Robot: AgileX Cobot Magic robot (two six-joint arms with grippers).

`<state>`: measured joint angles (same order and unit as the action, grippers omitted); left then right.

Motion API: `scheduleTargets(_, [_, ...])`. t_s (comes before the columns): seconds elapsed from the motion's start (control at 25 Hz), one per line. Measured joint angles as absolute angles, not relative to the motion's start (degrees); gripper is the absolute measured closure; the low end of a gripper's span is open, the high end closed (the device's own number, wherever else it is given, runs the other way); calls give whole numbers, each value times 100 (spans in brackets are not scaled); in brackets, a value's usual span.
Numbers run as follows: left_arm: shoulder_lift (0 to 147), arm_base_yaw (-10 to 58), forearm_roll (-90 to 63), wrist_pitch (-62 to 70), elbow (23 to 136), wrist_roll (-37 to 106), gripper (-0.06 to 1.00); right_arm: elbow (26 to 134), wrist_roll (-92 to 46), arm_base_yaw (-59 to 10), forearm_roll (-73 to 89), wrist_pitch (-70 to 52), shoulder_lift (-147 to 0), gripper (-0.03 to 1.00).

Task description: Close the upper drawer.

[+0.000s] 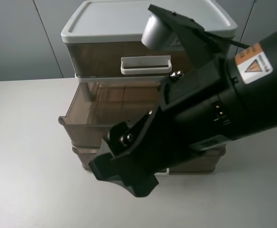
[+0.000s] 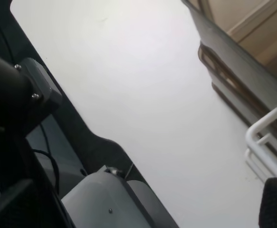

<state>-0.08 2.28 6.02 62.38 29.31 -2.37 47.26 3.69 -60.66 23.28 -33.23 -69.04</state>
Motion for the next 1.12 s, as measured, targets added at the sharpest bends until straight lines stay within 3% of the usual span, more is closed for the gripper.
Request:
scheduleTargets(0.52, [-8,228,602,6238,2931,-237,20,4726,1762,-6045,2125,-2930,-8014,27])
scheduleTargets(1.12, [-8,228,612,6238,2931,-237,20,4753,2720,-5689,804,-2409,-8223,27])
